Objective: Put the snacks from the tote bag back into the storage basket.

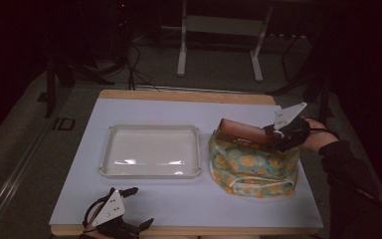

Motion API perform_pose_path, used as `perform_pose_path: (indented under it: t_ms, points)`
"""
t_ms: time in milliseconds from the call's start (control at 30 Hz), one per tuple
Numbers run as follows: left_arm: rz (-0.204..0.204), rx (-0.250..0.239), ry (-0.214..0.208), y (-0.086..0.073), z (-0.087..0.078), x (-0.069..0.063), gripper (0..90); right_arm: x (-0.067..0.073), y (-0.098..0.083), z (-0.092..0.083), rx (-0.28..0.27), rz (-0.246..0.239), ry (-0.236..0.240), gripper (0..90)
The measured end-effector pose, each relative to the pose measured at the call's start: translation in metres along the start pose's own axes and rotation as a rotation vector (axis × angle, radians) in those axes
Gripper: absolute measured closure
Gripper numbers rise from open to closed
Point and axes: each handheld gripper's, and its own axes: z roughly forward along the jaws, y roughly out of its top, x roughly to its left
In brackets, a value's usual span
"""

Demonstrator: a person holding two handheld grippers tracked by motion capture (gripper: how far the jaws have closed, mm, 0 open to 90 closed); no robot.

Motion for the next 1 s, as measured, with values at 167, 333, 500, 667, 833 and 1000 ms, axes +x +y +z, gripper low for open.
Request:
perform_pose_path:
  t_ms: [167,333,500,667,833,1000]
  points:
    - [0.001,0.000,-0.002,0.000,0.000,0.000,0.0,0.002,0.014,0.002,-0.013,-0.035,0.006,43.1]
    - [0.003,0.000,-0.005,0.000,0.000,0.000,0.0,0.004,0.030,0.007,-0.018,-0.068,0.017,43.1]
    - [0.004,0.003,-0.009,0.000,0.000,-0.001,0.0,0.007,0.044,0.013,-0.017,-0.102,0.029,43.1]
    - [0.008,0.003,-0.012,0.000,0.000,-0.001,0.0,0.011,0.061,0.020,-0.015,-0.135,0.047,43.1]
    - [0.009,0.002,-0.016,0.000,0.000,-0.001,0.0,0.015,0.076,0.028,-0.021,-0.165,0.060,43.1]
    - [0.013,0.004,-0.019,0.000,0.000,-0.002,0.0,0.018,0.087,0.036,-0.021,-0.191,0.076,43.1]
